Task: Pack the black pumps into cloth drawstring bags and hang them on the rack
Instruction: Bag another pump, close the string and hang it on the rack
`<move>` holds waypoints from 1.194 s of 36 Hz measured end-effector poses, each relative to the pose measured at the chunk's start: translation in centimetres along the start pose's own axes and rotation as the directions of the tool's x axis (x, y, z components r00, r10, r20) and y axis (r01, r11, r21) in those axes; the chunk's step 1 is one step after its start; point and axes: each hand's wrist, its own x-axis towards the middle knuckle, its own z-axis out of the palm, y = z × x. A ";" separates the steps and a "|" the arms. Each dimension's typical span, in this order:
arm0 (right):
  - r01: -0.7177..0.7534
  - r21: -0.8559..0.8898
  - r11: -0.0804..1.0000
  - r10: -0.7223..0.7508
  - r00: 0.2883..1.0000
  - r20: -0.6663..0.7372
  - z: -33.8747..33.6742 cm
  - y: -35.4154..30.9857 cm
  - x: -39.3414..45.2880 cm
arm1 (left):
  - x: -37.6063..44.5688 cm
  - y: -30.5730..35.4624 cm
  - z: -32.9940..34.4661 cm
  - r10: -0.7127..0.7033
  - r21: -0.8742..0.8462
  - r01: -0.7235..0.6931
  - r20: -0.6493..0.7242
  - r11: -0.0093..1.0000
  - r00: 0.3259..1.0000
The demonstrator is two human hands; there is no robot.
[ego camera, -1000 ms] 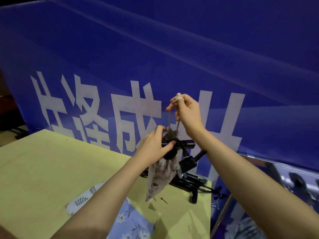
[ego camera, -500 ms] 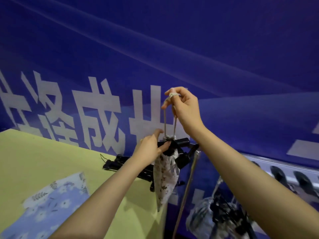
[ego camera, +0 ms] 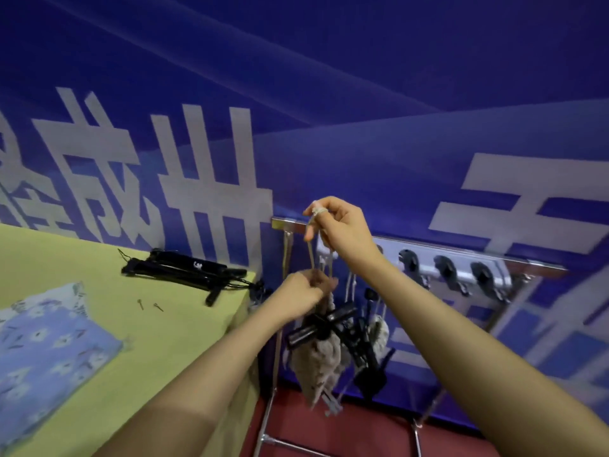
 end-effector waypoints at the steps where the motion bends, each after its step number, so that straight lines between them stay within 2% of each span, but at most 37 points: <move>1: -0.017 -0.009 1.000 0.017 1.000 -0.006 -0.3 0.5 -0.3 | 0.1 -0.3 1.0 0.005 -0.034 -0.005 0.002 0.999 1.000; 6: -0.089 0.008 0.996 0.090 0.993 -0.071 -3.0 2.4 -2.9 | 0.6 -1.3 6.7 0.005 -0.053 -0.005 -0.006 0.999 1.000; 10: -0.106 0.038 0.994 0.110 0.988 -0.108 -4.6 3.2 -4.7 | 0.9 -2.1 9.8 -0.026 0.001 0.026 0.054 1.000 0.998; 18: -0.126 0.086 0.988 0.147 0.943 -0.300 -6.9 4.7 -6.9 | 1.2 -2.3 13.6 -0.031 0.049 0.020 0.236 0.999 0.971; 26: -0.151 0.060 0.987 0.162 0.900 -0.405 -9.2 6.1 -9.3 | 0.2 -3.1 17.0 0.011 -0.022 -0.003 0.360 1.000 0.933; 30: -0.163 0.043 0.986 0.166 0.901 -0.401 -10.0 5.9 -10.6 | 0.0 -2.5 18.4 0.015 0.051 -0.040 0.423 0.998 0.906; 36: -0.182 0.009 0.983 0.166 0.877 -0.450 -11.4 6.4 -11.9 | 0.5 -0.5 18.7 0.069 0.031 -0.089 0.397 0.996 0.915; 38: -0.203 -0.011 0.979 0.173 0.861 -0.479 -11.9 7.1 -12.5 | 0.9 0.1 18.6 0.106 0.039 -0.128 0.349 0.991 0.931; 43: -0.324 -0.095 0.941 0.227 0.817 -0.530 -13.0 9.3 -13.6 | 1.6 1.4 17.6 0.189 0.066 -0.211 0.249 0.975 0.950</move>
